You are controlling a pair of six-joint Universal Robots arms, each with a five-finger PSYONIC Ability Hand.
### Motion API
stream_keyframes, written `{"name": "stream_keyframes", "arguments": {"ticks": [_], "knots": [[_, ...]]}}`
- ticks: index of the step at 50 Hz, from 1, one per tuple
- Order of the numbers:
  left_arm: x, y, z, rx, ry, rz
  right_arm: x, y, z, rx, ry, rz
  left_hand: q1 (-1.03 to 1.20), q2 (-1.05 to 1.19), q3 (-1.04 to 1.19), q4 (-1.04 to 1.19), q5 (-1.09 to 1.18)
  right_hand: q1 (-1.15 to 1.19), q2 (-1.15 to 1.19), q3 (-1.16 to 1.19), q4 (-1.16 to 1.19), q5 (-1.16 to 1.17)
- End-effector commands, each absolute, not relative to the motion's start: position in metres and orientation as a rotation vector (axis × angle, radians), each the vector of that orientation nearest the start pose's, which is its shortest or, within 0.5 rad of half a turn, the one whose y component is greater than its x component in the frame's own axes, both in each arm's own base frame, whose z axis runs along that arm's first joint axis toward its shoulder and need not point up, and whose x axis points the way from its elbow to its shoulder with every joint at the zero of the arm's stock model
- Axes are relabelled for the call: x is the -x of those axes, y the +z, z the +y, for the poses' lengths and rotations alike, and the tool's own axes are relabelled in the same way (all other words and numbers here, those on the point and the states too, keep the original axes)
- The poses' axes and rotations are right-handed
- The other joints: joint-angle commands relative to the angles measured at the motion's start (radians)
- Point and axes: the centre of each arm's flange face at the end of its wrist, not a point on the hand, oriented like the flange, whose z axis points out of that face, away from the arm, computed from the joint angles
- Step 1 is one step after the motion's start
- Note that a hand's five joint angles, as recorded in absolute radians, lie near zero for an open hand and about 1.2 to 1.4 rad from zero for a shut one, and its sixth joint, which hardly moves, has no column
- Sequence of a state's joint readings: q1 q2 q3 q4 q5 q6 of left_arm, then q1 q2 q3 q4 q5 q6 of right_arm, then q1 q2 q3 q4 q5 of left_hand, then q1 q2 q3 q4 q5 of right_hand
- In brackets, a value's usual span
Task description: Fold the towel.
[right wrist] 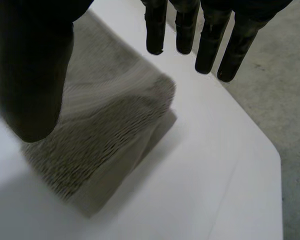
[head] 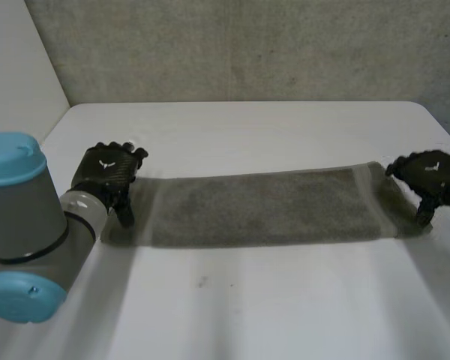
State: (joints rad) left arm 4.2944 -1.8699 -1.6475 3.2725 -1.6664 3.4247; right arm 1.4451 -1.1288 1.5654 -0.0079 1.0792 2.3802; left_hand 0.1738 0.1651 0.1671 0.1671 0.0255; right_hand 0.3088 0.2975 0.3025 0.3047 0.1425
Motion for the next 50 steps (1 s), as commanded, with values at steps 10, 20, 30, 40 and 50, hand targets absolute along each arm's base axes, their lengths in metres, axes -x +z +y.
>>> {"name": "stream_keyframes", "arguments": {"ticks": [10, 20, 30, 40, 50], "knots": [[0.247, 0.191, -0.256, -0.722, -1.931, 2.414, -0.124, 0.117, -0.359, 1.315, -1.778, 2.389, 0.002, 0.01, 0.008, 0.008, -0.025, 0.448, 0.46, 0.455, 0.453, 0.44], [0.247, 0.192, -0.256, -0.721, -1.935, 2.411, -0.086, 0.125, -0.388, 1.289, -1.97, 2.539, 0.002, 0.01, 0.008, 0.008, -0.025, 1.087, 1.099, 1.094, 1.092, 1.079], [0.245, 0.189, -0.254, -0.72, -1.918, 2.421, -0.044, 0.15, -0.406, 1.366, -2.081, 2.68, 0.002, 0.01, 0.008, 0.008, -0.025, 1.087, 1.099, 1.094, 1.092, 1.079], [0.243, 0.191, -0.257, -0.708, -1.923, 2.415, -0.157, 0.206, -0.381, 1.507, -2.255, 2.217, 0.002, 0.01, 0.008, 0.008, -0.025, 1.087, 1.099, 1.094, 1.092, 1.079], [0.24, 0.191, -0.259, -0.692, -1.922, 2.414, -0.341, 0.204, -0.251, 1.686, -2.098, 1.584, 0.002, 0.01, 0.008, 0.008, -0.025, 1.087, 1.099, 1.094, 1.092, 1.079]]}}
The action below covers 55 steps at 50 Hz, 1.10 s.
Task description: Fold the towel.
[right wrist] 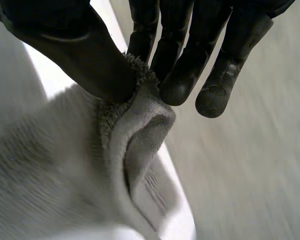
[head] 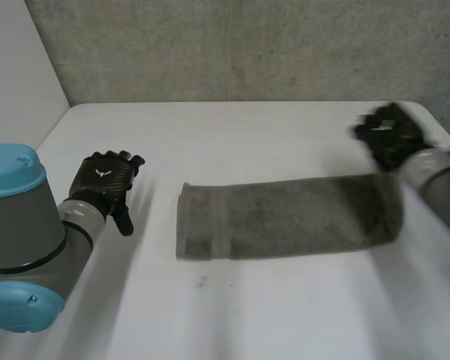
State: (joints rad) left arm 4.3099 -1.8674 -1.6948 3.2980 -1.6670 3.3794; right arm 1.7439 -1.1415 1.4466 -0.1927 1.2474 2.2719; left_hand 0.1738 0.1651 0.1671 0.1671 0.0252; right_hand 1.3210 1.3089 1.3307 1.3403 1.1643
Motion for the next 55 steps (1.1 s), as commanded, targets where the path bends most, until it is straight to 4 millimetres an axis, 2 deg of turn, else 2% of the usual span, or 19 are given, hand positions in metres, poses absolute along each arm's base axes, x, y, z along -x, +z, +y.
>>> {"name": "stream_keyframes", "arguments": {"ticks": [1, 3, 4, 6, 11, 22, 30, 31, 32, 33, 34, 38, 41, 42, 44, 46, 48, 50, 55], "knots": [[0.24, 0.191, -0.259, -0.692, -1.922, 2.414, -0.341, 0.204, -0.251, 1.686, -2.098, 1.583, 0.002, 0.01, 0.008, 0.008, -0.024, 0.075, 0.087, 0.066, 0.056, 0.057], [0.24, 0.19, -0.259, -0.687, -1.917, 2.417, -0.37, 0.179, -0.213, 1.757, -2.001, 1.512, 0.002, 0.01, 0.008, 0.008, -0.024, 0.075, 0.087, 0.066, 0.056, 0.057], [0.24, 0.19, -0.259, -0.687, -1.917, 2.417, -0.371, 0.179, -0.213, 1.757, -2.001, 1.511, 0.002, 0.01, 0.008, 0.008, -0.024, 0.075, 0.087, 0.066, 0.056, 0.057], [0.239, 0.19, -0.259, -0.687, -1.915, 2.418, -0.387, 0.152, -0.185, 1.824, -1.899, 1.479, 0.002, 0.01, 0.008, 0.008, -0.024, 0.075, 0.087, 0.066, 0.056, 0.057], [0.24, 0.19, -0.259, -0.689, -1.918, 2.417, -0.395, 0.132, -0.165, 1.88, -1.822, 1.451, 0.002, 0.01, 0.008, 0.008, -0.024, 0.075, 0.087, 0.066, 0.056, 0.057], [0.241, 0.194, -0.262, -0.683, -1.942, 2.402, -0.412, 0.148, -0.178, 1.824, -1.907, 1.399, 0.002, 0.01, 0.008, 0.008, -0.024, 0.075, 0.087, 0.066, 0.056, 0.057], [0.242, 0.195, -0.263, -0.678, -1.96, 2.39, -0.419, 0.135, -0.165, 1.848, -1.827, 1.36, 0.002, 0.01, 0.008, 0.008, -0.024, 0.075, 0.087, 0.066, 0.056, 0.057], [0.242, 0.195, -0.263, -0.679, -1.958, 2.392, -0.418, 0.128, -0.161, 1.872, -1.793, 1.353, 0.001, 0.009, 0.007, 0.007, -0.025, -0.249, -0.237, -0.259, -0.269, -0.267], [0.241, 0.194, -0.262, -0.68, -1.954, 2.394, -0.417, 0.125, -0.159, 1.883, -1.779, 1.355, 0.002, 0.01, 0.008, 0.008, -0.024, -0.84, -0.827, -0.849, -0.859, -0.857], [0.241, 0.194, -0.262, -0.68, -1.954, 2.394, -0.417, 0.125, -0.158, 1.884, -1.779, 1.355, 0.002, 0.01, 0.008, 0.008, -0.024, -0.846, -0.833, -0.855, -0.865, -0.863], [0.241, 0.194, -0.262, -0.68, -1.952, 2.396, -0.415, 0.126, -0.159, 1.878, -1.774, 1.371, 0.002, 0.01, 0.008, 0.008, -0.024, -1.146, -1.134, -1.156, -1.166, -1.164], [0.241, 0.193, -0.262, -0.681, -1.95, 2.397, -0.408, 0.137, -0.159, 1.853, -1.787, 1.392, 0.002, 0.01, 0.008, 0.008, -0.024, -1.146, -1.134, -1.156, -1.166, -1.164], [0.241, 0.193, -0.261, -0.681, -1.95, 2.397, -0.372, 0.17, -0.197, 1.712, -1.89, 1.51, 0.002, 0.01, 0.008, 0.008, -0.024, -1.146, -1.134, -1.156, -1.166, -1.164], [0.241, 0.193, -0.261, -0.681, -1.95, 2.397, -0.372, 0.17, -0.198, 1.712, -1.89, 1.511, 0.002, 0.01, 0.008, 0.008, -0.024, -1.146, -1.134, -1.156, -1.166, -1.164], [0.241, 0.192, -0.26, -0.681, -1.948, 2.398, -0.339, 0.184, -0.227, 1.587, -1.917, 1.619, 0.002, 0.01, 0.008, 0.008, -0.024, -1.146, -1.134, -1.156, -1.166, -1.164], [0.241, 0.192, -0.26, -0.685, -1.947, 2.4, -0.324, 0.188, -0.237, 1.528, -1.901, 1.658, 0.002, 0.01, 0.008, 0.008, -0.024, -1.146, -1.134, -1.156, -1.166, -1.164], [0.241, 0.192, -0.259, -0.686, -1.945, 2.401, -0.306, 0.188, -0.247, 1.481, -1.876, 1.702, 0.002, 0.01, 0.008, 0.008, -0.024, -1.146, -1.134, -1.156, -1.166, -1.164], [0.241, 0.195, -0.258, -0.689, -1.959, 2.395, -0.27, 0.181, -0.267, 1.395, -1.828, 1.803, 0.002, 0.01, 0.008, 0.008, -0.024, -1.146, -1.134, -1.156, -1.166, -1.164], [0.243, 0.196, -0.257, -0.694, -1.971, 2.389, -0.234, 0.163, -0.276, 1.315, -1.756, 1.941, 0.002, 0.01, 0.008, 0.008, -0.024, -1.073, -1.061, -1.082, -1.092, -1.091]]}}
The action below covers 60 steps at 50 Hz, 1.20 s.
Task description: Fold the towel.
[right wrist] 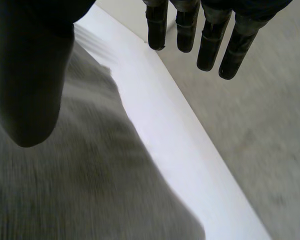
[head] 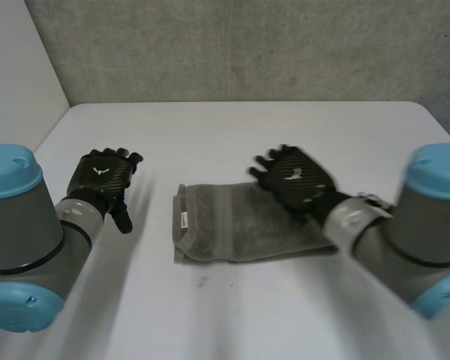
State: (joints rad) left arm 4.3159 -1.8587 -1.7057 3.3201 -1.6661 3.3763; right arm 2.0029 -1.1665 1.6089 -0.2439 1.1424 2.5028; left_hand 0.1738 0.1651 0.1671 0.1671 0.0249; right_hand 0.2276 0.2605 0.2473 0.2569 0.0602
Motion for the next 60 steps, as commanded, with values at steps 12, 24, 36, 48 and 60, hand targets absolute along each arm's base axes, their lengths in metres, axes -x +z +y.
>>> {"name": "stream_keyframes", "arguments": {"ticks": [12, 24, 36, 48, 60], "knots": [[0.244, 0.195, -0.256, -0.696, -1.971, 2.389, -0.215, 0.135, -0.282, 1.272, -1.677, 2.064, 0.002, 0.01, 0.008, 0.008, -0.024, 0.765, 0.732, 0.745, 0.735, 0.757], [0.242, 0.198, -0.255, -0.692, -1.981, 2.383, -0.217, 0.138, -0.279, 1.266, -1.67, 2.067, 0.002, 0.01, 0.008, 0.008, -0.024, 0.134, 0.102, 0.115, 0.105, 0.127], [0.242, 0.197, -0.253, -0.695, -1.977, 2.385, -0.214, 0.133, -0.275, 1.255, -1.658, 2.082, 0.001, 0.009, 0.007, 0.007, -0.025, 0.531, 0.499, 0.512, 0.502, 0.524], [0.242, 0.197, -0.253, -0.695, -1.977, 2.385, -0.214, 0.127, -0.28, 1.253, -1.669, 2.08, 0.002, 0.01, 0.008, 0.008, -0.024, 1.169, 1.136, 1.149, 1.139, 1.162], [0.242, 0.211, -0.255, -0.672, -2.033, 2.347, -0.28, 0.185, -0.264, 1.408, -1.818, 1.737, 0.002, 0.01, 0.008, 0.008, -0.024, 1.169, 1.136, 1.149, 1.139, 1.162]]}}
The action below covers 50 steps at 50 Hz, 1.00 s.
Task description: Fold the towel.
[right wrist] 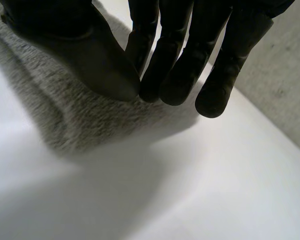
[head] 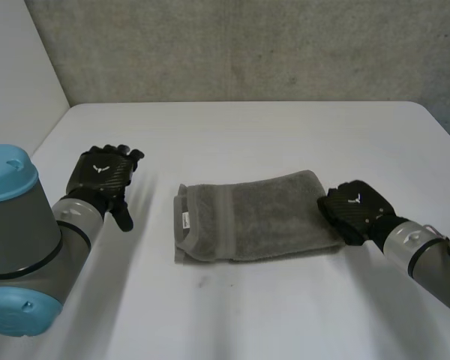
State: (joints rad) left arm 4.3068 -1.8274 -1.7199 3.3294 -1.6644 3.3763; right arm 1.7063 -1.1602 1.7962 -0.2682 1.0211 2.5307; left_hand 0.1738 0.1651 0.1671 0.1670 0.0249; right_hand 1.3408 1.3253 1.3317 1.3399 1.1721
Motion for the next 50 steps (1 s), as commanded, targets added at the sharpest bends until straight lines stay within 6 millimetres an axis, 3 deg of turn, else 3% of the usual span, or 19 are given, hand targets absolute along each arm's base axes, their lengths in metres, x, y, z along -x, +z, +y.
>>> {"name": "stream_keyframes", "arguments": {"ticks": [1, 3, 7, 8, 9, 10, 11, 15, 17, 23, 25, 28, 40, 45, 46, 47, 48, 50], "knots": [[0.242, 0.211, -0.255, -0.672, -2.033, 2.347, -0.28, 0.185, -0.264, 1.409, -1.818, 1.736, 0.002, 0.01, 0.008, 0.008, -0.024, 0.056, 0.071, 0.065, 0.056, 0.05], [0.242, 0.219, -0.256, -0.659, -2.061, 2.323, -0.318, 0.193, -0.24, 1.439, -1.752, 1.635, 0.004, 0.013, 0.011, 0.011, -0.021, 0.056, 0.071, 0.065, 0.056, 0.05], [0.241, 0.225, -0.257, -0.647, -2.08, 2.31, -0.337, 0.189, -0.225, 1.434, -1.69, 1.662, 0.005, 0.013, 0.011, 0.011, -0.021, 0.056, 0.071, 0.065, 0.056, 0.05], [0.24, 0.226, -0.256, -0.644, -2.081, 2.308, -0.336, 0.188, -0.227, 1.416, -1.696, 1.707, 0.005, 0.013, 0.011, 0.011, -0.021, -0.144, -0.129, -0.135, -0.143, -0.15], [0.24, 0.226, -0.256, -0.644, -2.081, 2.308, -0.336, 0.188, -0.227, 1.416, -1.696, 1.707, 0.005, 0.013, 0.011, 0.011, -0.021, -0.146, -0.131, -0.137, -0.145, -0.152], [0.24, 0.226, -0.255, -0.647, -2.078, 2.311, -0.332, 0.185, -0.229, 1.403, -1.703, 1.751, 0.005, 0.013, 0.011, 0.011, -0.021, -0.448, -0.433, -0.439, -0.447, -0.454], [0.24, 0.225, -0.254, -0.65, -2.075, 2.315, -0.328, 0.182, -0.229, 1.393, -1.706, 1.778, 0.005, 0.013, 0.011, 0.011, -0.021, -0.597, -0.581, -0.588, -0.596, -0.603], [0.24, 0.224, -0.254, -0.65, -2.074, 2.318, -0.316, 0.176, -0.236, 1.37, -1.715, 1.824, 0.005, 0.013, 0.011, 0.011, -0.021, -0.71, -0.694, -0.701, -0.709, -0.716], [0.24, 0.222, -0.254, -0.642, -2.073, 2.335, -0.288, 0.165, -0.255, 1.303, -1.708, 1.946, 0.005, 0.013, 0.011, 0.011, -0.021, -0.818, -0.802, -0.809, -0.817, -0.824], [0.24, 0.218, -0.253, -0.62, -2.067, 2.37, -0.253, 0.156, -0.264, 1.232, -1.666, 2.049, 0.005, 0.013, 0.011, 0.011, -0.021, -0.874, -0.859, -0.865, -0.873, -0.88], [0.24, 0.216, -0.252, -0.619, -2.06, 2.381, -0.234, 0.145, -0.265, 1.196, -1.615, 2.088, 0.005, 0.013, 0.011, 0.011, -0.021, -0.859, -0.844, -0.85, -0.859, -0.865], [0.24, 0.216, -0.252, -0.619, -2.062, 2.38, -0.22, 0.138, -0.267, 1.161, -1.596, 2.106, 0.005, 0.013, 0.011, 0.011, -0.021, -0.83, -0.815, -0.821, -0.829, -0.836], [0.24, 0.215, -0.252, -0.619, -2.063, 2.382, -0.211, 0.127, -0.272, 1.15, -1.652, 2.09, 0.005, 0.013, 0.011, 0.011, -0.021, -0.707, -0.692, -0.698, -0.706, -0.713], [0.24, 0.214, -0.252, -0.62, -2.061, 2.383, -0.212, 0.127, -0.277, 1.149, -1.696, 2.066, 0.005, 0.013, 0.011, 0.011, -0.021, -0.384, -0.368, -0.375, -0.383, -0.39], [0.24, 0.214, -0.252, -0.618, -2.058, 2.384, -0.211, 0.127, -0.277, 1.144, -1.701, 2.065, 0.005, 0.013, 0.011, 0.011, -0.021, -0.195, -0.179, -0.186, -0.194, -0.201], [0.24, 0.214, -0.252, -0.618, -2.058, 2.384, -0.211, 0.127, -0.277, 1.144, -1.701, 2.065, 0.005, 0.013, 0.011, 0.011, -0.021, -0.193, -0.178, -0.184, -0.192, -0.199], [0.24, 0.214, -0.252, -0.618, -2.058, 2.384, -0.21, 0.129, -0.279, 1.142, -1.712, 2.064, 0.005, 0.013, 0.011, 0.011, -0.021, 0.022, 0.038, 0.031, 0.023, 0.016], [0.24, 0.214, -0.252, -0.618, -2.06, 2.383, -0.212, 0.132, -0.281, 1.148, -1.725, 2.052, 0.005, 0.013, 0.011, 0.011, -0.021, 0.056, 0.071, 0.065, 0.056, 0.05]]}}
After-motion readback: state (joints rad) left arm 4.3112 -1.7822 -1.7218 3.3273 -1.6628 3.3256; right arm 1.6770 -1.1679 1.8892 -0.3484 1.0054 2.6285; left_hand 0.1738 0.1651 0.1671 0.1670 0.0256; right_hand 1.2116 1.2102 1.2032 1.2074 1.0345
